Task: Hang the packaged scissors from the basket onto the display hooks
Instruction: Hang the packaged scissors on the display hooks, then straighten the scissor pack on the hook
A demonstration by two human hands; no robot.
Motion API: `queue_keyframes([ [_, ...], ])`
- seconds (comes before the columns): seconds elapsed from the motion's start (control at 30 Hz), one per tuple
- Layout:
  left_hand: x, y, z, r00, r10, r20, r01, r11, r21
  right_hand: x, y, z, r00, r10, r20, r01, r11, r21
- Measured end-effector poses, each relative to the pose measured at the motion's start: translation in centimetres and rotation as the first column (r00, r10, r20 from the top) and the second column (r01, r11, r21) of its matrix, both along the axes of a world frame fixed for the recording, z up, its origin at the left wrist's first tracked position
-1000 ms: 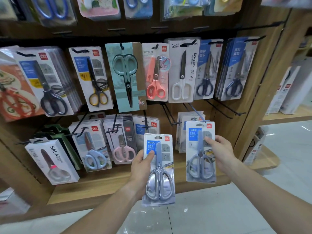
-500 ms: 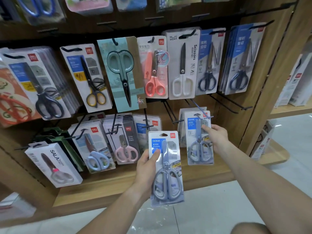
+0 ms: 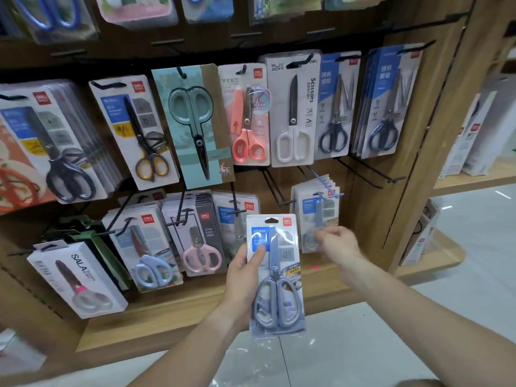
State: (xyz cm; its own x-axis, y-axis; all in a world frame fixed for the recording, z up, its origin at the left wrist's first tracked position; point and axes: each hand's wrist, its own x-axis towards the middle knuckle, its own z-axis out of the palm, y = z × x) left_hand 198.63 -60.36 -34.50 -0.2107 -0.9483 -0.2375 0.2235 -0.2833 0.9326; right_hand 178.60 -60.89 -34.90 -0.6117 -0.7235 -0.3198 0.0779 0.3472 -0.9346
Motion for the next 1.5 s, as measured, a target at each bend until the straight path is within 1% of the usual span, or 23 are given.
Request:
queue_keyframes([
  [0.07,-1.0,0.1,-0.3,1.0,0.004,0.02,-0.004,1.0,-0.024,1.8,1.8,1.6,0.956,0.223,0.189,-0.218,0.975,-0.047],
  [0.1,-1.5,0.1,-0.5,1.0,-0.003,0.027,0.004,0.999,-0.043,2.3,2.4,2.3,0.928,0.296,0.228,-0.284,0.955,-0.085],
  [0.17,-2.7,0.3,-0.5,1.0,-0.021,0.008,0.022,0.998,-0.055,2.5,3.4,2.8,0.911,0.361,0.199,-0.343,0.932,-0.119],
  [0.2,-3.3,0.3,-0.6,0.999,-0.033,-0.003,0.033,0.998,-0.049,2.4,3.6,2.6,0.922,0.348,0.168,-0.331,0.936,-0.122],
  [0.3,-5.1,0.6,-0.4,0.995,-0.101,-0.016,0.1,0.994,-0.051,0.8,4.0,1.9,0.971,0.2,0.131,-0.185,0.976,-0.119],
  [0.33,-5.7,0.8,-0.3,0.994,-0.111,0.019,0.113,0.99,-0.086,0.0,4.0,1.7,0.983,0.148,0.106,-0.135,0.984,-0.12],
  [0.4,-6.6,0.7,-0.3,0.988,-0.071,0.138,0.094,0.981,-0.171,-1.5,3.8,1.7,0.995,0.069,0.071,-0.059,0.989,-0.137],
  [0.47,-7.3,0.5,-0.6,0.966,-0.037,0.256,0.094,0.973,-0.213,-2.7,3.3,1.6,0.998,0.028,0.059,-0.018,0.986,-0.164],
  [0.53,-7.7,0.3,-0.8,0.939,-0.004,0.344,0.095,0.964,-0.249,-3.5,2.7,1.4,0.999,0.007,0.048,0.002,0.984,-0.178],
  [0.6,-7.9,0.0,-1.2,0.914,0.013,0.405,0.111,0.953,-0.281,-4.0,2.0,1.0,0.999,-0.001,0.046,0.009,0.986,-0.168],
  [0.67,-8.1,-0.2,-1.2,0.905,0.008,0.424,0.126,0.949,-0.287,-4.4,1.3,0.8,0.998,0.003,0.056,0.006,0.987,-0.162],
  [0.77,-8.5,-0.5,-1.5,0.91,-0.004,0.415,0.131,0.952,-0.277,-5.0,0.3,0.2,0.998,0.001,0.07,0.011,0.987,-0.161],
  [0.93,-9.1,-0.8,-1.6,0.932,-0.057,0.357,0.156,0.954,-0.257,-6.0,-1.9,-0.7,0.998,-0.069,0.007,0.069,0.985,-0.158],
  [1.03,-9.7,-1.3,-1.1,0.952,-0.092,0.293,0.16,0.963,-0.218,-6.3,-3.0,-0.8,0.994,-0.111,-0.015,0.108,0.985,-0.137],
  [1.17,-10.2,-2.1,-0.8,0.962,-0.165,0.218,0.201,0.967,-0.154,-6.3,-3.9,-1.1,0.981,-0.195,0.002,0.194,0.976,-0.096],
  [1.23,-10.4,-2.3,-0.8,0.96,-0.193,0.202,0.221,0.967,-0.13,-6.1,-4.3,-1.1,0.976,-0.216,0.001,0.215,0.973,-0.088],
  [1.37,-10.7,-2.4,-0.6,0.956,-0.219,0.197,0.239,0.967,-0.085,-5.9,-4.7,-1.0,0.979,-0.206,-0.007,0.204,0.974,-0.101],
  [1.43,-10.9,-2.3,-0.8,0.951,-0.234,0.201,0.251,0.966,-0.064,-6.0,-4.8,-1.1,0.978,-0.21,-0.005,0.209,0.975,-0.079],
  [1.5,-10.9,-2.2,-0.9,0.948,-0.243,0.205,0.261,0.963,-0.067,-6.1,-5.0,-1.3,0.973,-0.23,0.004,0.23,0.971,-0.069],
])
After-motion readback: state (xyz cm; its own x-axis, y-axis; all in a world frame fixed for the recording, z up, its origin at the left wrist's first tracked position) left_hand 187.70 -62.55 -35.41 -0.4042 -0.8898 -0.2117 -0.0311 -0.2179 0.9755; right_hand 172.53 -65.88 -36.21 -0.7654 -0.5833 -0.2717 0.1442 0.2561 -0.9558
